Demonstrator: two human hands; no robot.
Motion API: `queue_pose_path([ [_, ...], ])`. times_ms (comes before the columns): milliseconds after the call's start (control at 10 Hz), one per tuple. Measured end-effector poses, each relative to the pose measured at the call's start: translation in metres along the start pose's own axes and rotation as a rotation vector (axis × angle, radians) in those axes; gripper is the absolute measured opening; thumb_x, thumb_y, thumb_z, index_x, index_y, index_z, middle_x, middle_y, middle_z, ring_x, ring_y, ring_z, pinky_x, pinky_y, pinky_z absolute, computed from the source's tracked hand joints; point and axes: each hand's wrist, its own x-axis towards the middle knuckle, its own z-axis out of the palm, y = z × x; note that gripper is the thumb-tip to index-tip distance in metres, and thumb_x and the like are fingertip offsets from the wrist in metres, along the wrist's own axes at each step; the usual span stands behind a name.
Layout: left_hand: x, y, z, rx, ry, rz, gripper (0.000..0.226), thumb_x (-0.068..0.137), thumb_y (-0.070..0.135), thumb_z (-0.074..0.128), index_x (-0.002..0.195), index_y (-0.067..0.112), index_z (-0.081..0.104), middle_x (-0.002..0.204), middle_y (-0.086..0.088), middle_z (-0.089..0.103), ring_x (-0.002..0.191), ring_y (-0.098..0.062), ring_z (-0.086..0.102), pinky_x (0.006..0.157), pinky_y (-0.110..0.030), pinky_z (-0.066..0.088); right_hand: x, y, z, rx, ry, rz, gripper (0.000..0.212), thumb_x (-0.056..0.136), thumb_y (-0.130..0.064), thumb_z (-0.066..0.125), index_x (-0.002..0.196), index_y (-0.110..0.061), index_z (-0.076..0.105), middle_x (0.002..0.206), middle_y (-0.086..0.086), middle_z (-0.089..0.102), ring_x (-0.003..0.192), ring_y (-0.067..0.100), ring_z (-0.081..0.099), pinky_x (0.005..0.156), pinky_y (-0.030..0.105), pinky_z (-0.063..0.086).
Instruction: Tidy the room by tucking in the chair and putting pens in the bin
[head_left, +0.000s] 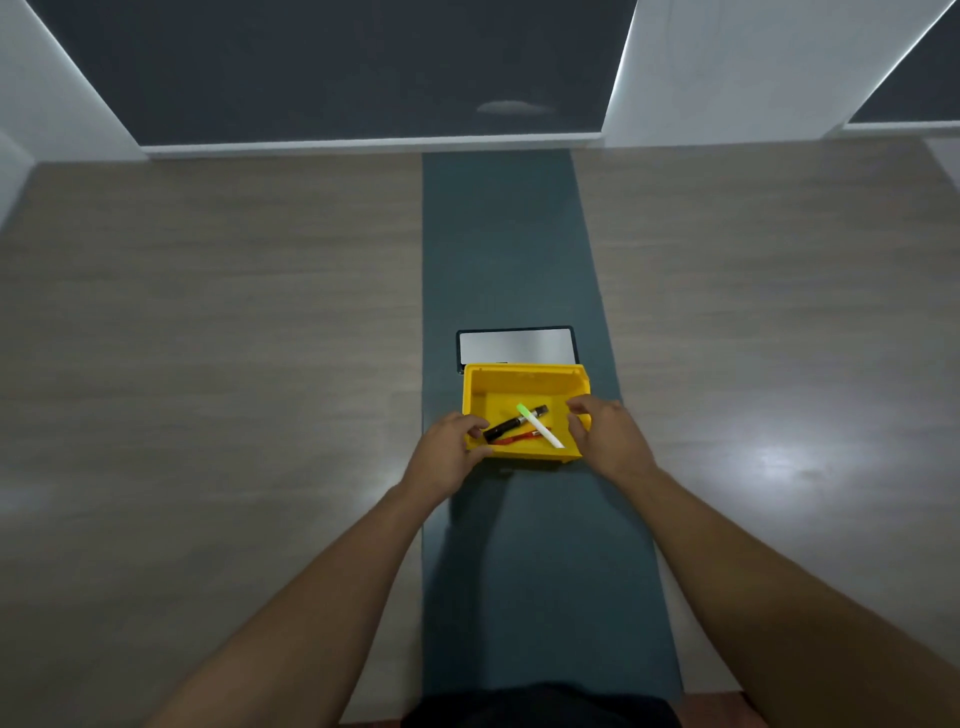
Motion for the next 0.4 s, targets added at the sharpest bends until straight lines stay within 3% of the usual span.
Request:
queue_pose_path([
  [300, -0.061, 0.009, 0.004, 0.001, 0.074, -0.034, 0.034, 0.098, 0.039, 0.072, 0.129, 0.024, 0.073, 0.114, 0.006, 0.070, 0.092, -0.009, 0.064, 0.083, -0.026, 0.055, -0.050, 0.018, -0.010, 0.067, 0.049, -0.079, 0.025, 0.100, -0.027, 0.061, 0.120, -0.018, 0.072, 0.110, 0.007, 0.075, 0.094, 0.023, 0.066, 0.079, 0.034, 0.054],
  [400, -0.081, 0.012, 0.012, 0.017, 0.090, -0.024, 0.031, 0.099, 0.039, 0.070, 0.125, 0.022, 0.074, 0.112, 0.004, 0.071, 0.088, -0.008, 0.066, 0.084, -0.033, 0.059, -0.071, 0.032, -0.009, 0.062, 0.050, -0.110, 0.025, 0.101, -0.030, 0.060, 0.119, -0.019, 0.073, 0.112, 0.006, 0.074, 0.099, 0.023, 0.067, 0.085, 0.040, 0.058],
])
